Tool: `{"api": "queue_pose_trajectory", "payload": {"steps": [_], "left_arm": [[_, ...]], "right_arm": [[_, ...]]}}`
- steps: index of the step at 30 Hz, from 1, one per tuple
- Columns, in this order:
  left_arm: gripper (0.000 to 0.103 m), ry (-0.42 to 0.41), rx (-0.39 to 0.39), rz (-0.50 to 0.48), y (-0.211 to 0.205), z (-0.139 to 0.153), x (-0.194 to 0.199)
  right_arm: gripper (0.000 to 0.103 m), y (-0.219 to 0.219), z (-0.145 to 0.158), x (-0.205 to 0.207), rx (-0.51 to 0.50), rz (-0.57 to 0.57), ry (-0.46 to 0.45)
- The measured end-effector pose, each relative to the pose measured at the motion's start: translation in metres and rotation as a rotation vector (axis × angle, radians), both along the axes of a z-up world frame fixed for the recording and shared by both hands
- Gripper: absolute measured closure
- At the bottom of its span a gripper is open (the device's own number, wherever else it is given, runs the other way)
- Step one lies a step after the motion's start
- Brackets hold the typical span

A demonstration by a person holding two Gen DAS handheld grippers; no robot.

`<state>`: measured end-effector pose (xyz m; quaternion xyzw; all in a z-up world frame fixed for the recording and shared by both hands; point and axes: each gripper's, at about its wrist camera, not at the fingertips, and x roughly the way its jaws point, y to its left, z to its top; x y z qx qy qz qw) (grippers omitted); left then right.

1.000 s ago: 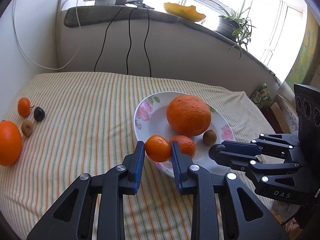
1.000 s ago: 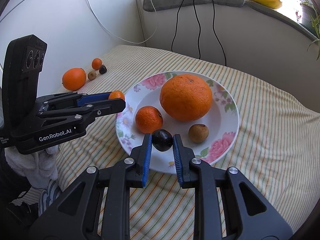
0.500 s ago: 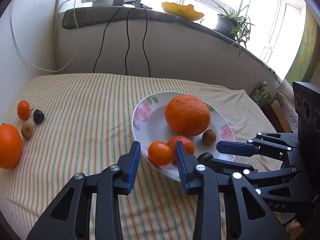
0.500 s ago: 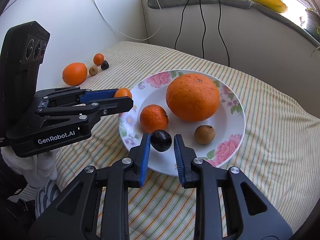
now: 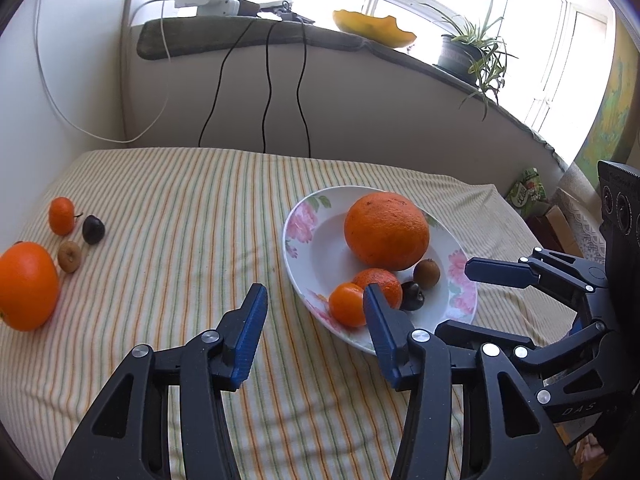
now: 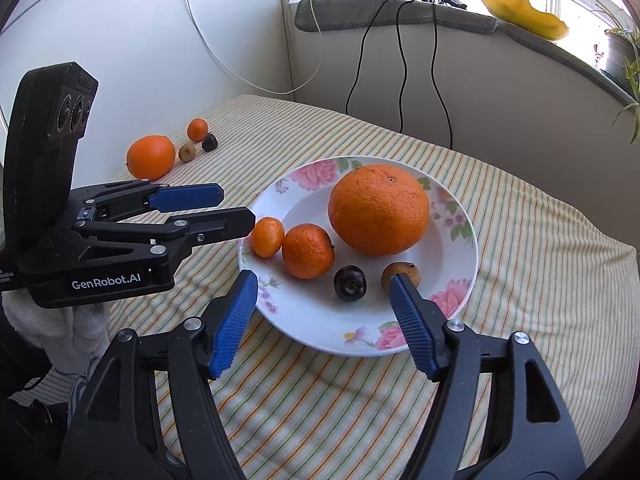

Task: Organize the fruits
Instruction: 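Open both grippers to drop the small fruit and plum in the plate, then withdraw both grippers from the plate toward the remaining fruits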

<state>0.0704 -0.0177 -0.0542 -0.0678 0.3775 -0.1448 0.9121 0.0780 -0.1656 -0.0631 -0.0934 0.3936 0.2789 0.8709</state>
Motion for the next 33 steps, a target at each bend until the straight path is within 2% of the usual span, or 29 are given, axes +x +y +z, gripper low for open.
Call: {"api": "queue_pose_trajectory", "payload": {"steps": [2,8,10,21,27,33], "left_arm": [[0.051,0.001,0.000,0.010,0.003,0.001,-0.001],[0.031,0.001,-0.006,0.065,0.020,0.004,-0.007],[0.026,0.004,-0.011,0.091,0.028,0.004,-0.009],[0.025,0.017,0.032,0.235,0.086,0.000,-0.033],[0.025,0.007,0.017,0.321,0.127,-0.003,-0.045],[0.025,0.001,-0.004,0.375,0.160,-0.007,-0.050]], "right_arm": [[0.027,0.000,0.003,-0.001,0.004,0.001,-0.007],[0.020,0.005,0.013,-0.001,0.021,0.014,-0.025],[0.016,0.010,0.017,0.000,0.023,0.019,-0.030],[0.010,0.046,0.033,0.019,0.095,0.068,0.015],[0.010,0.081,0.036,0.035,0.166,0.120,0.087],[0.010,0.120,0.027,0.054,0.229,0.151,0.199]]}}
